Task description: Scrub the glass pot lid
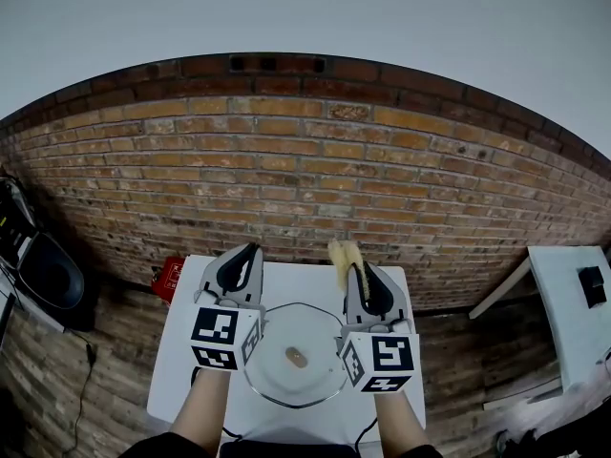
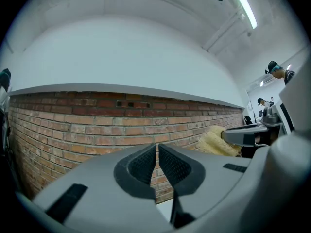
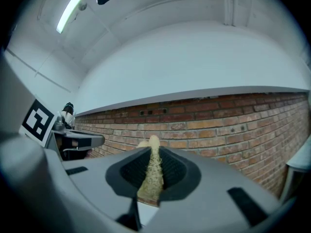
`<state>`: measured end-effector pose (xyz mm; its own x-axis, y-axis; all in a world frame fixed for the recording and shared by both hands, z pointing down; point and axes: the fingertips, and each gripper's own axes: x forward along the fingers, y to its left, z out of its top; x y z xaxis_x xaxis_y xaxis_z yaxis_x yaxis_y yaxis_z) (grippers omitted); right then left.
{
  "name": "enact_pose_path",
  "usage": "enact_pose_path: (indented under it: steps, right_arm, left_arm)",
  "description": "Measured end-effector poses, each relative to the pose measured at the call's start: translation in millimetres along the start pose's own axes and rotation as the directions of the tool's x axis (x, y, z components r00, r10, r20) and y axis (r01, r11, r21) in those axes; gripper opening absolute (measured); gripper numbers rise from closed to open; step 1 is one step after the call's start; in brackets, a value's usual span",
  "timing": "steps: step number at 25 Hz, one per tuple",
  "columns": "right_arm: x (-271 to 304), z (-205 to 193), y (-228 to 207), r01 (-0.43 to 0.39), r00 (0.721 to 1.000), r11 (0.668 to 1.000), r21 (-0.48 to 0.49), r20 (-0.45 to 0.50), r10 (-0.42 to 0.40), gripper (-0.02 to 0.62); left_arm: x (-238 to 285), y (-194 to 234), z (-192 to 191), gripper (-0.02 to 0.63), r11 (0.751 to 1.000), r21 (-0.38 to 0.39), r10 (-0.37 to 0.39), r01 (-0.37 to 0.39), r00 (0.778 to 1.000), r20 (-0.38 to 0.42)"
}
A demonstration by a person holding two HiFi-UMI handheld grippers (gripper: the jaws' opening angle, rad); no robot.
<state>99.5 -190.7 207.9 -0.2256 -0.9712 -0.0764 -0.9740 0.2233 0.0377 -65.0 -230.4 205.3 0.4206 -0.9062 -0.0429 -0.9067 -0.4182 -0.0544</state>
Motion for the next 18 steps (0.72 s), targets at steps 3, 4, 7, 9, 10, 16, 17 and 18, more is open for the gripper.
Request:
enact_pose_path:
  steps: [3, 4, 7, 9, 10, 16, 17, 18]
  right_arm:
    - [-0.4, -1.0, -1.1, -0.001, 1.000, 1.000, -0.009, 0.002, 0.001, 0.057]
    - [-0.1, -1.2, -1.4, -0.001, 1.000, 1.000, -0.010, 0.003, 0.001, 0.057]
    - [0.9, -3.0, -2.7, 0.003, 1.000, 1.000, -0.008, 0.001, -0.003, 0.057]
    - [0.8, -5.1, -3.8, 0.006, 1.000, 1.000, -0.005, -0.001, -0.006, 0.057]
    - [1.0, -5.9, -4.6, 0.007, 1.000, 1.000, -0.005, -0.002, -0.007, 0.057]
    - [5.5, -8.0, -7.2, 0.014, 1.000, 1.000, 0.003, -0.005, -0.014, 0.057]
    - [6.3, -8.4, -7.0, 0.015, 1.000, 1.000, 0.002, -0.005, -0.015, 0.057]
    - [7.0, -8.7, -6.8, 0.016, 1.000, 1.000, 0.001, -0.006, -0.016, 0.057]
  left_arm:
    - [0.4, 2.5, -3.3, 0.023, 1.000, -0.011, 0.015, -0.015, 1.000, -0.008]
    - [0.6, 3.4, -3.9, 0.023, 1.000, -0.013, 0.019, -0.019, 1.000, -0.009]
    - [2.1, 3.7, -6.0, 0.023, 1.000, -0.006, 0.018, -0.018, 1.000, -0.015]
    - [2.7, 3.1, -7.5, 0.023, 1.000, -0.007, 0.017, -0.017, 1.000, -0.017]
    - [3.3, 2.9, -7.7, 0.023, 1.000, -0.010, 0.016, -0.016, 1.000, -0.016]
    - [7.7, 4.5, -8.5, 0.023, 1.000, -0.014, 0.009, -0.009, 1.000, -0.018]
    - [8.0, 5.2, -9.2, 0.023, 1.000, -0.013, 0.009, -0.009, 1.000, -0.020]
    - [8.3, 5.9, -9.9, 0.022, 1.000, -0.012, 0.009, -0.010, 1.000, -0.022]
